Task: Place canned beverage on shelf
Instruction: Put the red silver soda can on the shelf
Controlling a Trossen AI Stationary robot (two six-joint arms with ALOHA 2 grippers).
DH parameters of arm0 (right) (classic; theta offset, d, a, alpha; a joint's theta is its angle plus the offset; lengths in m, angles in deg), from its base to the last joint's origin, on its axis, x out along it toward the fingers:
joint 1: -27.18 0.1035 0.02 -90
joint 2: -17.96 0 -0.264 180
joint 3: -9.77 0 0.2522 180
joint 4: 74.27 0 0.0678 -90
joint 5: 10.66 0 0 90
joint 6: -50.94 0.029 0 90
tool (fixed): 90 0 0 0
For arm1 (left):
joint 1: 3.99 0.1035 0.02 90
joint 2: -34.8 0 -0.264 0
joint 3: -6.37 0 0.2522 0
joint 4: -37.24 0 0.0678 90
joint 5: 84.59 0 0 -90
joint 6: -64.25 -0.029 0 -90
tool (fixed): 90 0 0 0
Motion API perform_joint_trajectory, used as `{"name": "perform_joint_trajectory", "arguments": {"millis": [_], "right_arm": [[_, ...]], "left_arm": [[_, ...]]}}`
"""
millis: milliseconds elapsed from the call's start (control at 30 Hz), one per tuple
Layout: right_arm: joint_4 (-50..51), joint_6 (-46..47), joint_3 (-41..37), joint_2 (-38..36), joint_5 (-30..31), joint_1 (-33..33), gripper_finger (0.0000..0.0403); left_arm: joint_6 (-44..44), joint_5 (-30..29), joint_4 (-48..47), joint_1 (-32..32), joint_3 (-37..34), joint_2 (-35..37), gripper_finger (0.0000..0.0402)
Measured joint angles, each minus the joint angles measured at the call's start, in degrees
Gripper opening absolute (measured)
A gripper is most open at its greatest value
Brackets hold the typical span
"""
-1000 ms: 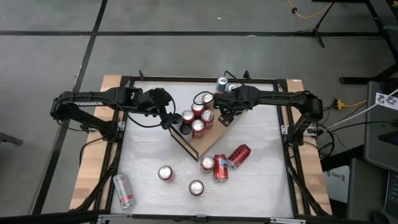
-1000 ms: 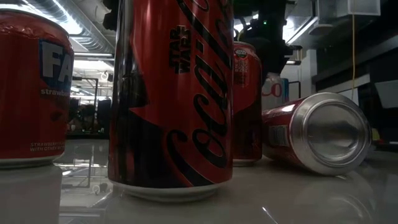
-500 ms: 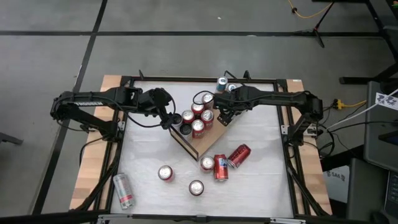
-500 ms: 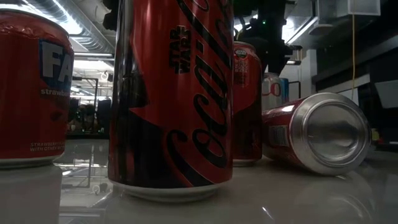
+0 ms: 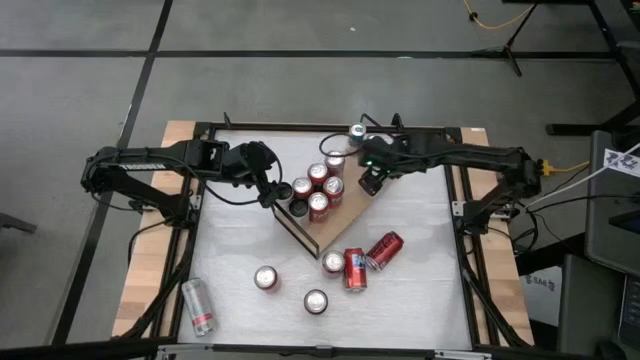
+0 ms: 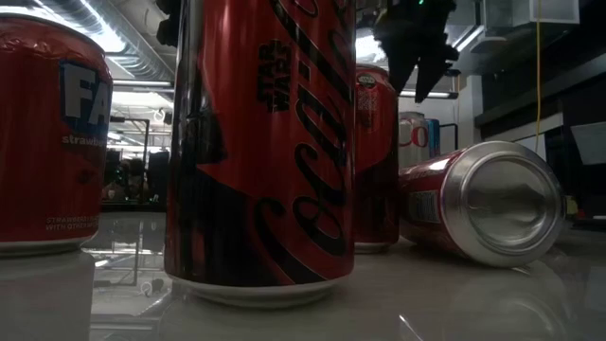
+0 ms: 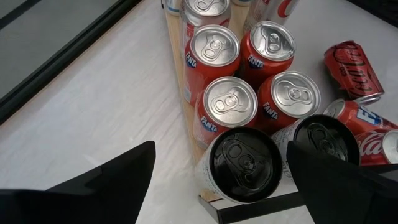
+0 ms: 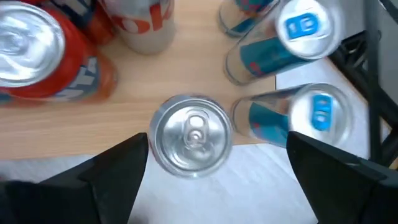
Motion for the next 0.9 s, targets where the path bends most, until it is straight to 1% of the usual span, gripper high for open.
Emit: {"name": "perform_joint_trajectory", "arguments": {"millis": [133, 300, 400, 533, 667, 733, 833, 900], "right_arm": [[0.4, 0.3, 0.0, -3.1, 3.9, 3.4, 0.0372], [3.3, 3.6, -0.1, -5.9, 8.9, 11.7, 0.0372], [5.4, 6.0, -2.1, -7.4, 12.4, 16.9, 0.0372], [6.2, 8.5, -6.7, -7.8, 12.2, 23.1, 0.0372], [5.2, 10.8, -11.8, -7.5, 8.3, 27.3, 0.0372], [4.2, 13.2, -14.1, -7.4, 7.7, 28.8, 0.0369], [2.2, 14.1, -16.9, -7.4, 9.2, 31.2, 0.0346], [-0.7, 15.4, -18.9, -7.4, 11.2, 32.7, 0.0315]], "left_arm": [[0.0, 0.0, 0.0, 0.0, 0.0, 0.0, 0.0354], [0.1, 0.0, 0.0, 0.0, 0.0, 0.0, 0.0354], [0.1, 0.0, 0.0, 0.0, 0.0, 0.0, 0.0354], [0.1, 0.0, 0.0, 0.0, 0.0, 0.0, 0.0354], [0.1, 0.0, 0.0, 0.0, 0.0, 0.0, 0.0354], [0.1, 0.0, 0.0, 0.0, 0.0, 0.0, 0.0354], [0.1, 0.0, 0.0, 0.0, 0.0, 0.0, 0.0354], [0.1, 0.0, 0.0, 0.0, 0.0, 0.0, 0.0354]]}}
